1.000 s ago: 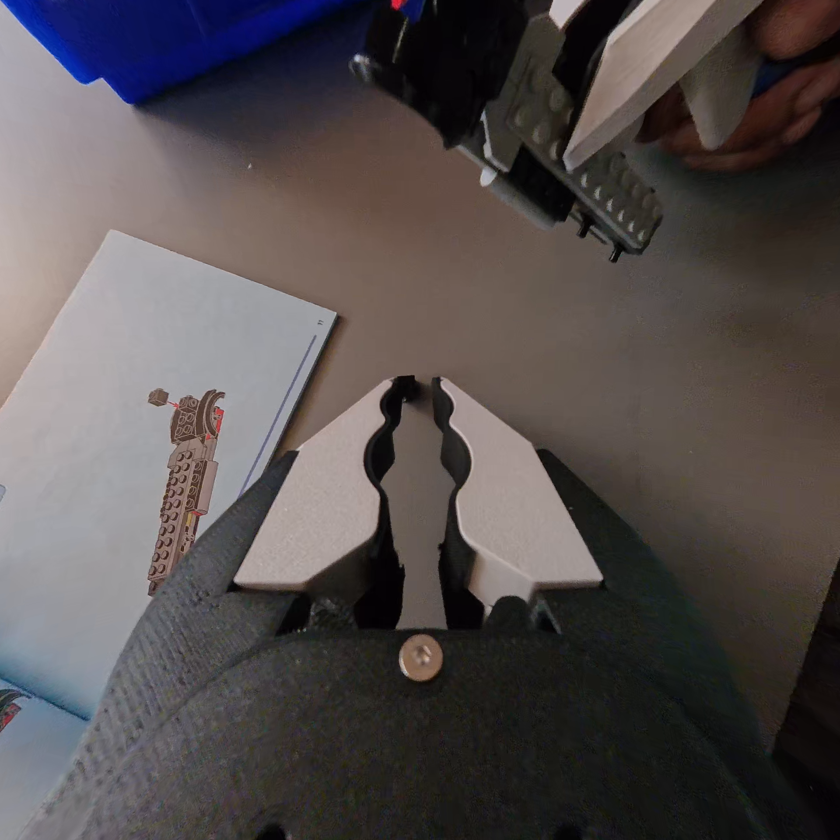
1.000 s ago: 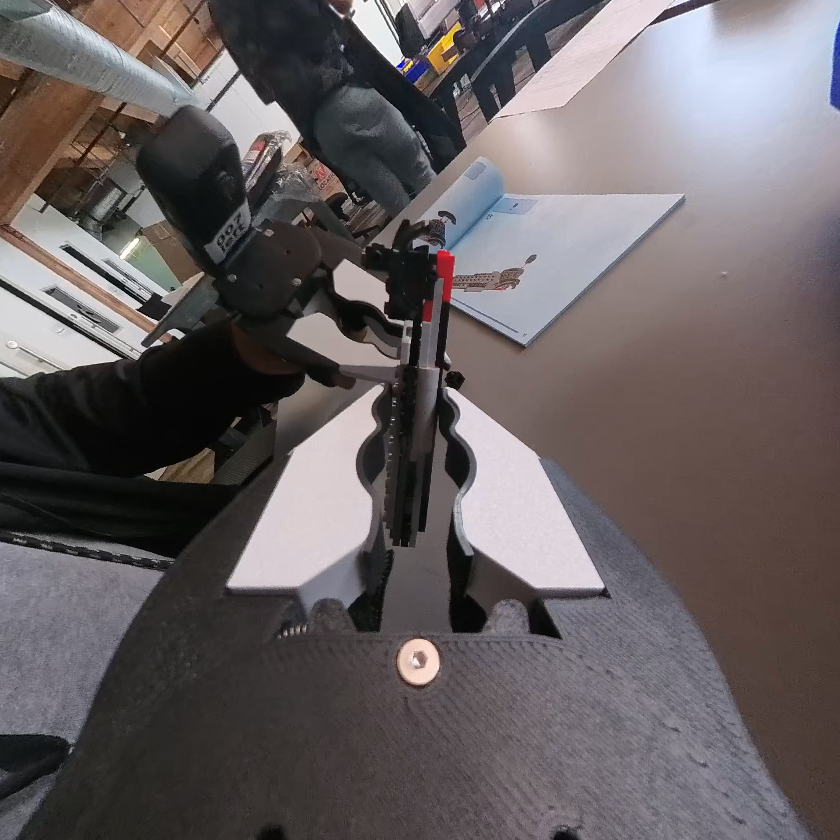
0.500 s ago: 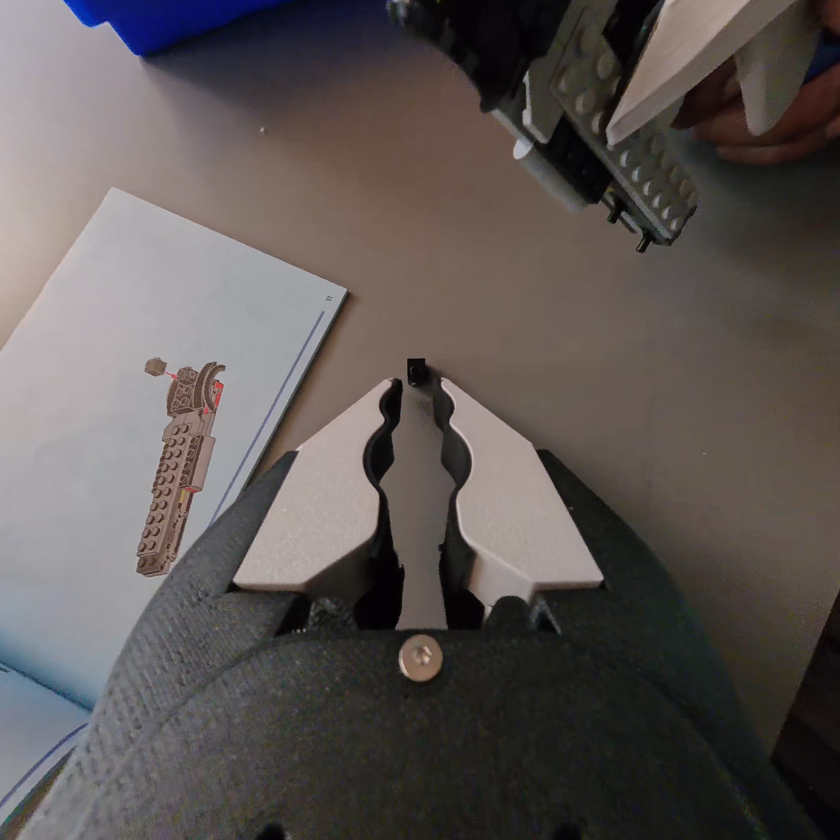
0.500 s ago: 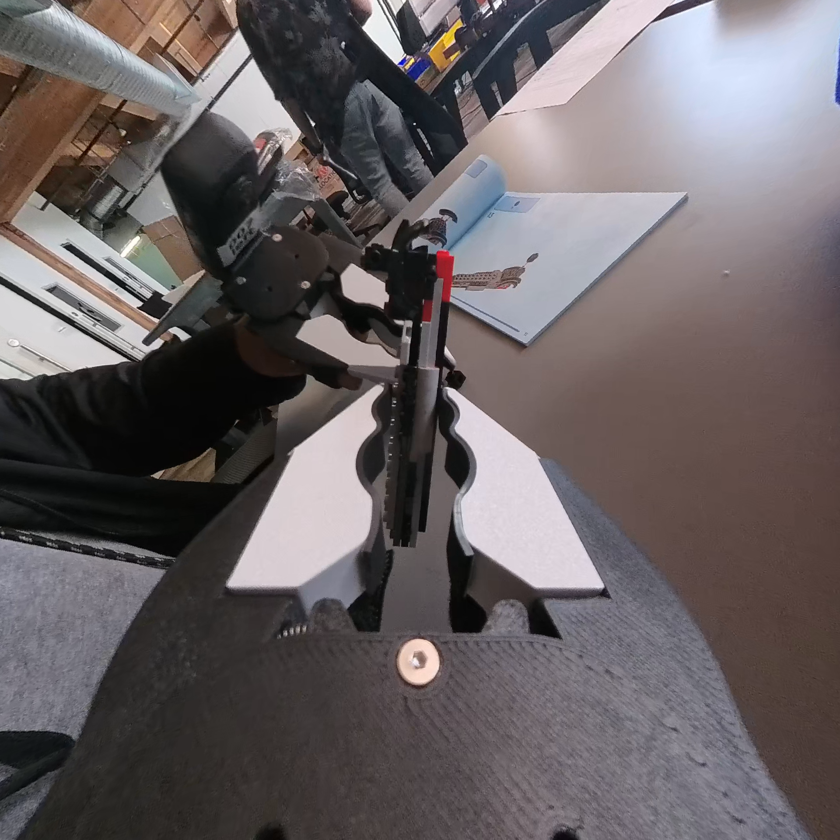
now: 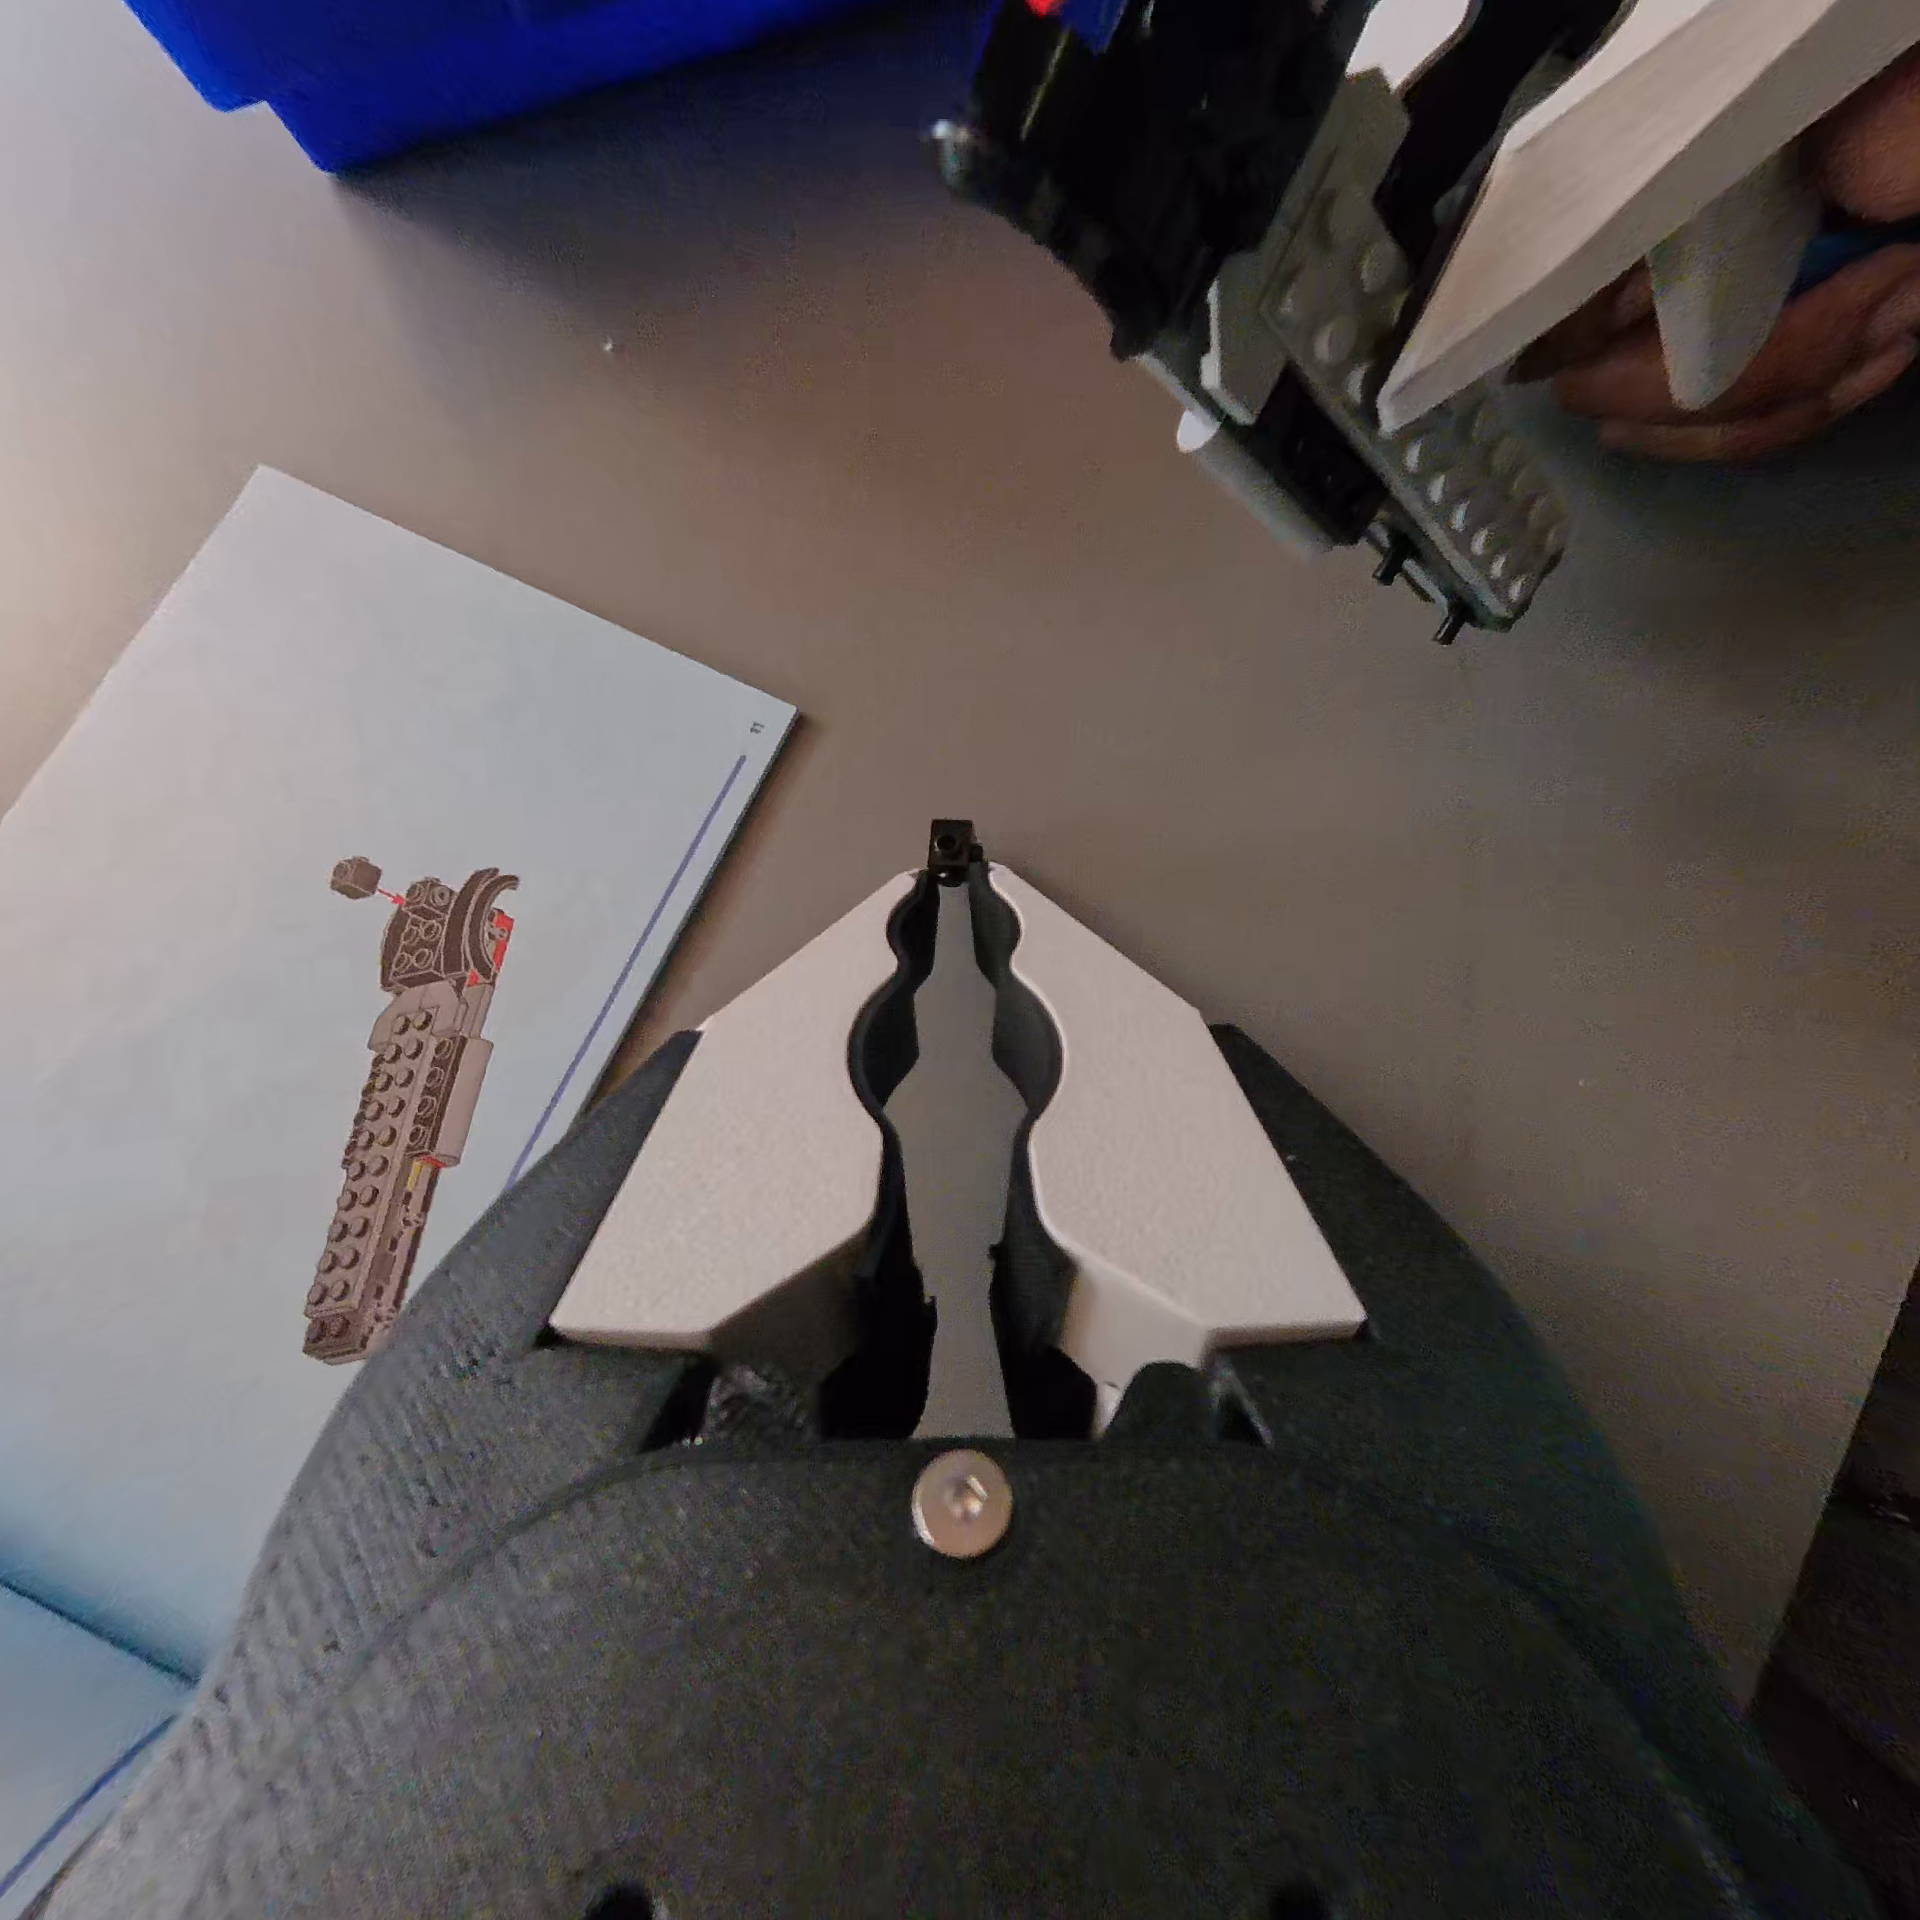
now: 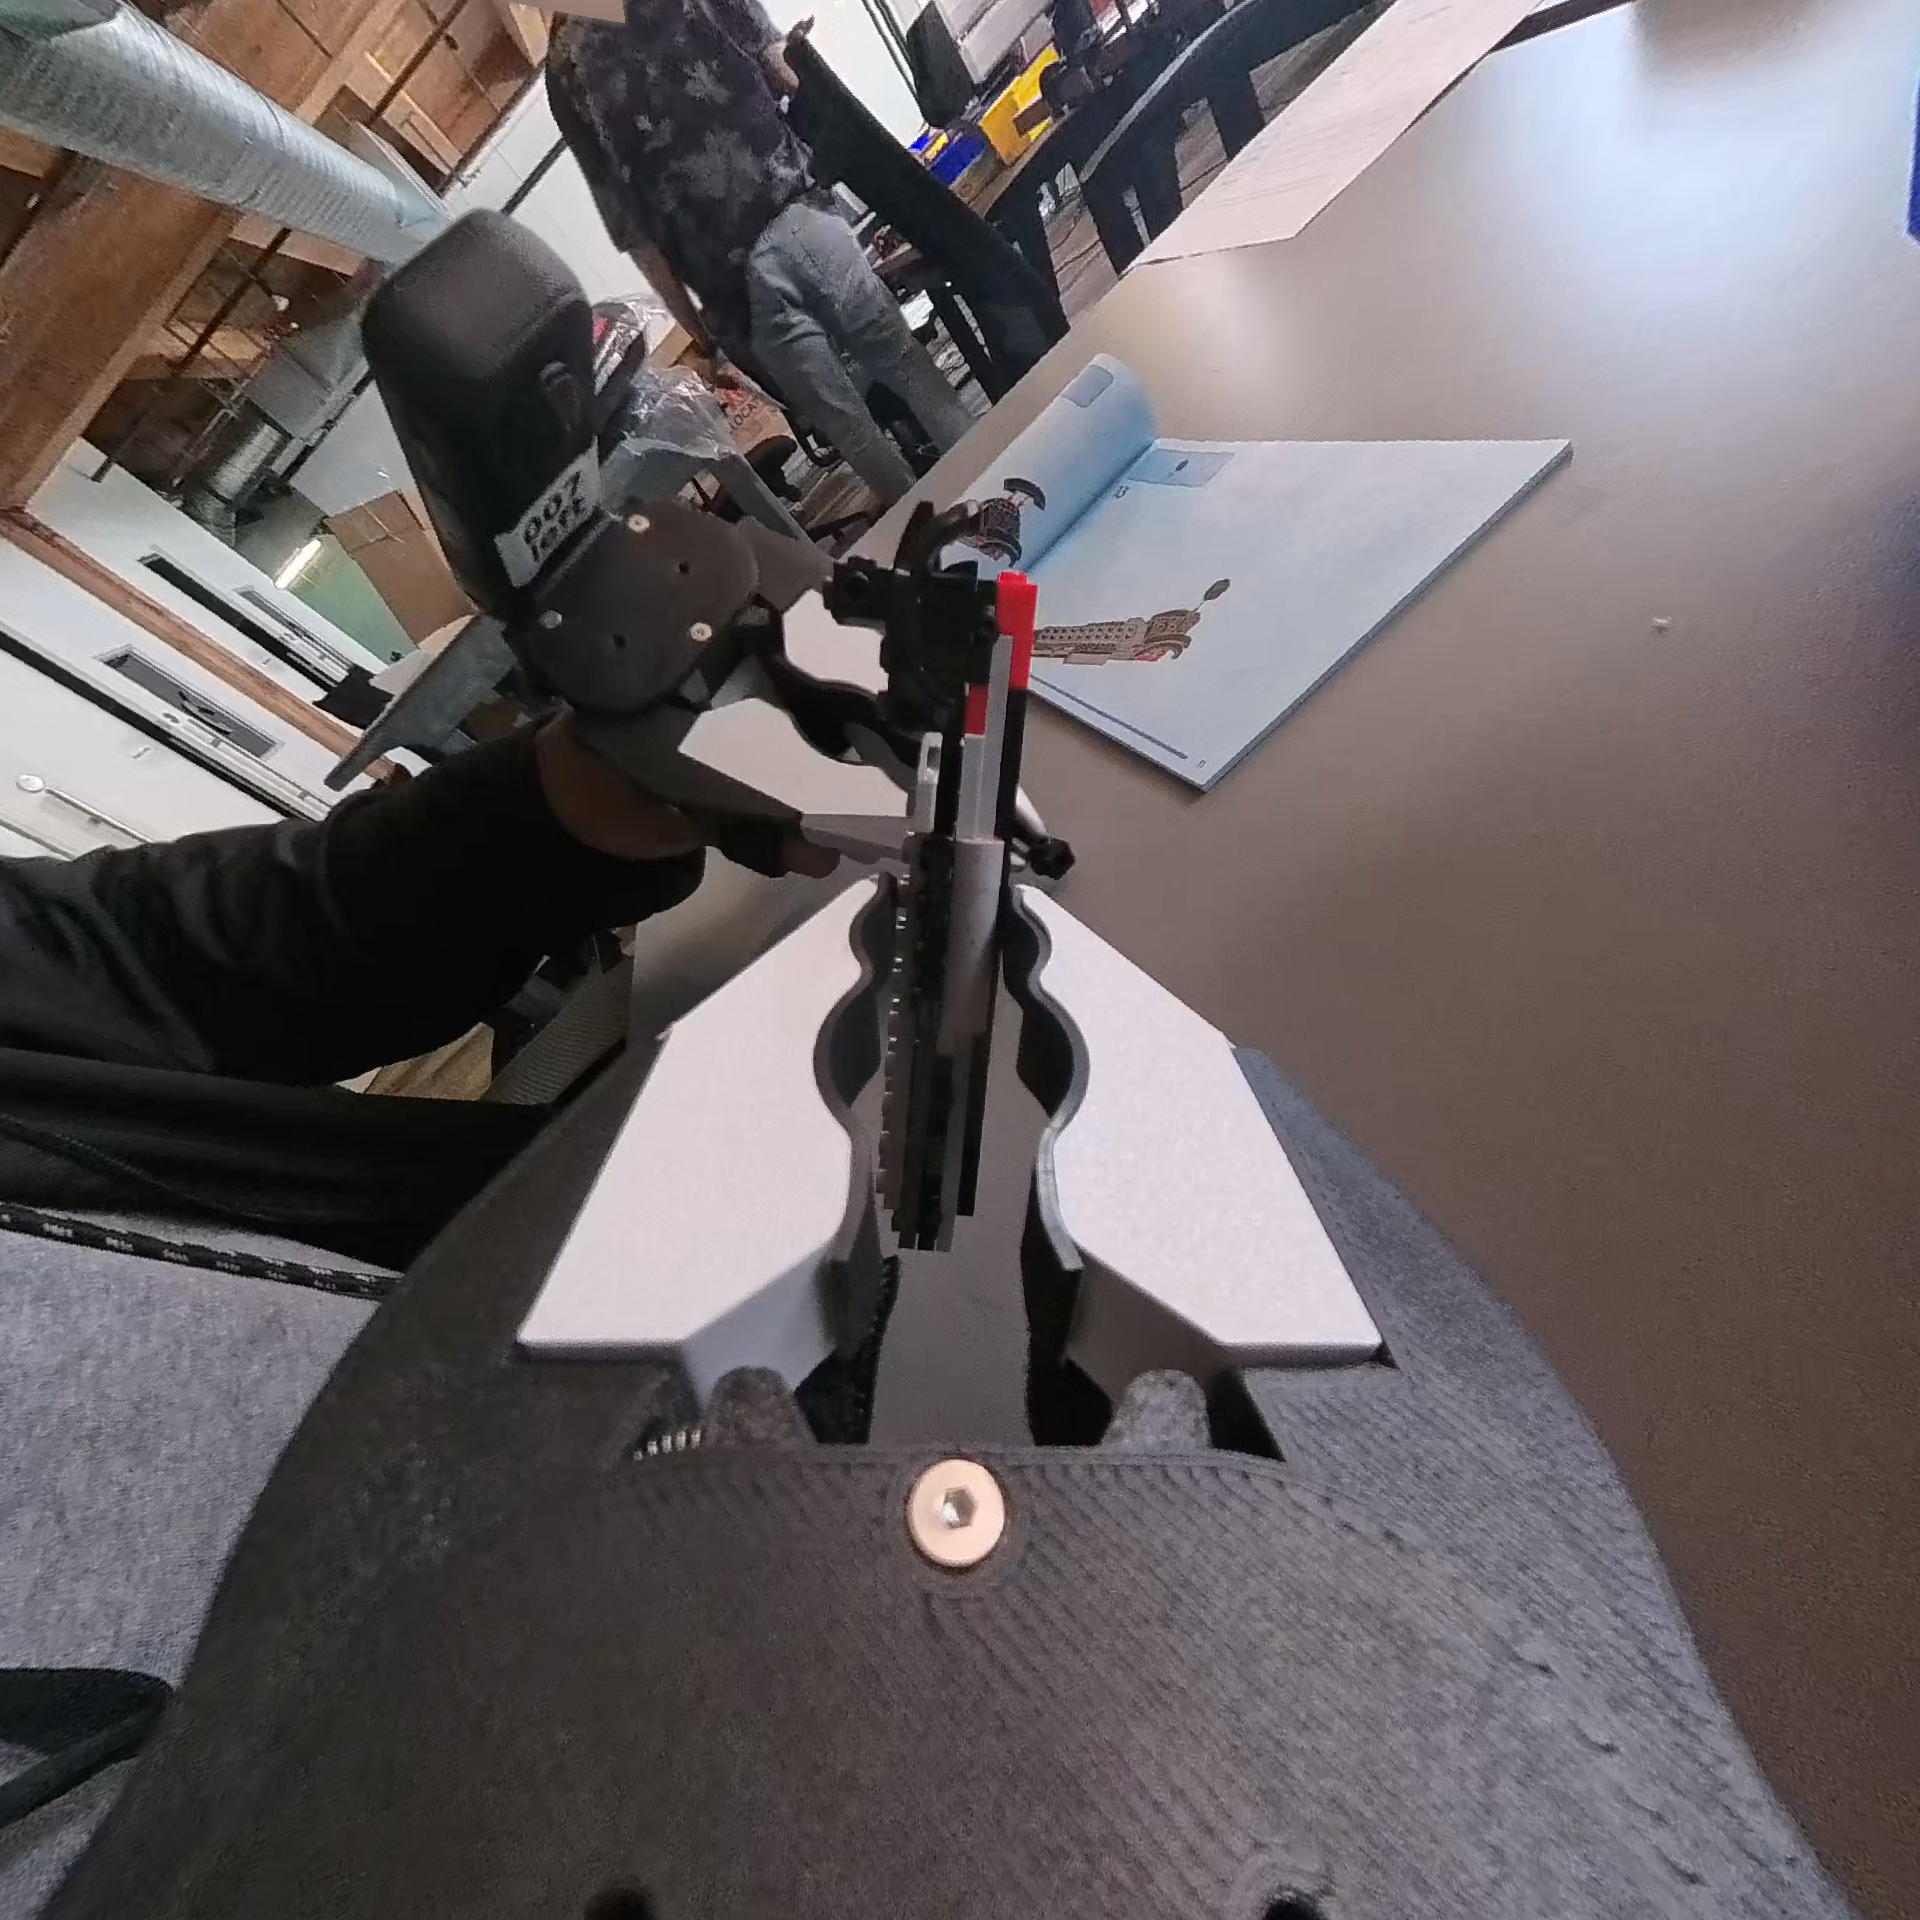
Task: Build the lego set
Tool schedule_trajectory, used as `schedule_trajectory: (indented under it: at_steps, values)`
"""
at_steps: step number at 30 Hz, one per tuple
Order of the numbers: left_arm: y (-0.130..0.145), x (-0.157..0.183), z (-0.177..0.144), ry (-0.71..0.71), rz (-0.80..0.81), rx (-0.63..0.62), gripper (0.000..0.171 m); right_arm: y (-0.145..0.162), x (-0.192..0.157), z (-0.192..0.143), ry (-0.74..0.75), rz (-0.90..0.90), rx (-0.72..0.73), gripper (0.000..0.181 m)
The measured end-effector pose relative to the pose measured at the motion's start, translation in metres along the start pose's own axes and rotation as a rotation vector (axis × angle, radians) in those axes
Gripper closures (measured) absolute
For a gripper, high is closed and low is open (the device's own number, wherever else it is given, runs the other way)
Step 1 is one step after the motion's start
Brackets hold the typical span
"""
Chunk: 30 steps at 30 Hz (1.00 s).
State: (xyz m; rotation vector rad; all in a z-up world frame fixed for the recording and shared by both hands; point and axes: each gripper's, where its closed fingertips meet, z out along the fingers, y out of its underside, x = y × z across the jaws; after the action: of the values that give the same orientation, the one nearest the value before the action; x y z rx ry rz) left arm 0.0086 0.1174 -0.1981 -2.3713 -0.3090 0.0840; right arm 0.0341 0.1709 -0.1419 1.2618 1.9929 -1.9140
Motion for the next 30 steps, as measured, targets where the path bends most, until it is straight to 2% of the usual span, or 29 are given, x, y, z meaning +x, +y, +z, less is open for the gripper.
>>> schedule_trajectory:
  at_steps: [4,8,12,18,23,27,30]
  values:
    - [-0.003,0.000,0.002,0.002,0.008,-0.018,0.167,0.000,0.000,0.000,0.000,0.002,0.001,0.160]
    - [-0.001,-0.002,-0.001,-0.015,0.027,-0.093,0.167,0.000,0.000,0.000,-0.001,0.002,0.002,0.160]
    - [0.013,-0.011,-0.014,-0.050,0.030,-0.259,0.167,0.000,0.000,0.000,-0.001,0.000,0.000,0.160]
    - [0.034,-0.016,-0.039,-0.007,-0.040,-0.545,0.168,0.000,0.000,0.000,0.000,-0.001,-0.002,0.160]
    - [0.050,-0.025,-0.051,0.012,-0.010,-0.791,0.168,0.001,0.000,0.000,0.001,-0.002,-0.003,0.160]
    - [0.051,-0.028,-0.048,0.032,-0.003,-0.868,0.168,0.001,0.000,0.000,0.001,-0.003,-0.002,0.160]
    - [0.046,-0.030,-0.043,0.047,-0.019,-0.866,0.167,0.001,-0.001,0.000,0.000,-0.005,-0.003,0.160]
